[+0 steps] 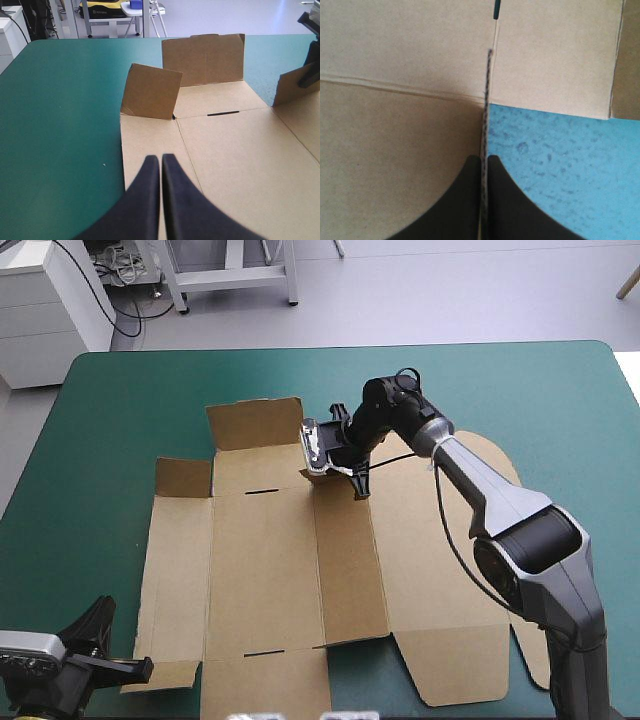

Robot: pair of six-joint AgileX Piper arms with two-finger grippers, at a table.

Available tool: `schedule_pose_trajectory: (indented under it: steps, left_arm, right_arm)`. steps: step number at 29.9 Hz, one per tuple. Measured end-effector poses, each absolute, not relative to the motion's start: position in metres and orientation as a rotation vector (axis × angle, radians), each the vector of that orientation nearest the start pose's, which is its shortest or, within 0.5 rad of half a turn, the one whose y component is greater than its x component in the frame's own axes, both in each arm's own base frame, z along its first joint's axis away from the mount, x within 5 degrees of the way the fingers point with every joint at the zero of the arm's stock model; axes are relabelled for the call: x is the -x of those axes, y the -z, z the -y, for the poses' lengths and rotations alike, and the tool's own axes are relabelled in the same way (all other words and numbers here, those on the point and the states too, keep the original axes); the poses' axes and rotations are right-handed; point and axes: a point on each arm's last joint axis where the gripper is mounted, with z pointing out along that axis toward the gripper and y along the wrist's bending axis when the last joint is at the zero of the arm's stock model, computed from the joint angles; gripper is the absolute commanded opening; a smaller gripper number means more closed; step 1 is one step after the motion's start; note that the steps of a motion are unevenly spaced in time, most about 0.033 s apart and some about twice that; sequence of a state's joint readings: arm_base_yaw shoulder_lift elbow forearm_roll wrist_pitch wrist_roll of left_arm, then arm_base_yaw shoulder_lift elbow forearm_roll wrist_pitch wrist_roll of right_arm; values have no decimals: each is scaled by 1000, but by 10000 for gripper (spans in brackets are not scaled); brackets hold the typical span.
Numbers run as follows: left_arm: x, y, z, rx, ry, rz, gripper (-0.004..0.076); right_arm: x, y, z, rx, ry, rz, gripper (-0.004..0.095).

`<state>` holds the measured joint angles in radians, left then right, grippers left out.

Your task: Fold the box

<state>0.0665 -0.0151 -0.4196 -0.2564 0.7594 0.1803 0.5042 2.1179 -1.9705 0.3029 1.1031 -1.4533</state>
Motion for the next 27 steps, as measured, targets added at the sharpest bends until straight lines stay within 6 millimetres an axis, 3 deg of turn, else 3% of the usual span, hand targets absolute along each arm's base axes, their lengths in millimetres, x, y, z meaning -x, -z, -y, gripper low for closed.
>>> schedule_pose_trajectory:
  steps: [3, 7, 9, 11, 14, 17, 20, 24, 25, 27]
  left_arm:
    - [-12, -282, 15, -59, 115, -1789, -8]
    - [-12, -282, 15, -59, 115, -1789, -8]
    - [-12, -282, 15, -59, 115, -1789, -8]
    - [-12, -282, 15, -59, 115, -1789, -8]
    - [-12, -282, 15, -59, 115, -1789, -8]
    - [-12, -282, 15, -59, 115, -1789, -8]
    - [-12, -282, 15, -59, 115, -1789, -7]
    - [-12, -282, 15, -59, 115, -1789, 22]
    - [-12, -282, 15, -59, 115, -1789, 46]
    - [-12, -282, 15, -59, 116, -1789, 160]
  right_arm:
    - [-398, -272, -249, 2095, -131, -1591, 284]
    - [-398, -273, -250, 2011, -170, -1669, 665]
    - [-399, -273, -251, 1960, -183, -1722, 770]
    - [-399, -275, -251, 1898, -205, -1791, 794]
    - [-400, -286, -251, 1757, -251, -1922, 765]
    - [-399, -306, -250, 1639, -291, -2014, 675]
    - [-400, -328, -249, 1431, -329, -2124, 488]
    - [-401, -344, -244, 1172, -319, -2260, 28]
    - [-402, -346, -241, 1109, -306, -2291, -12]
    - [-403, -349, -236, 995, -264, -2347, -1]
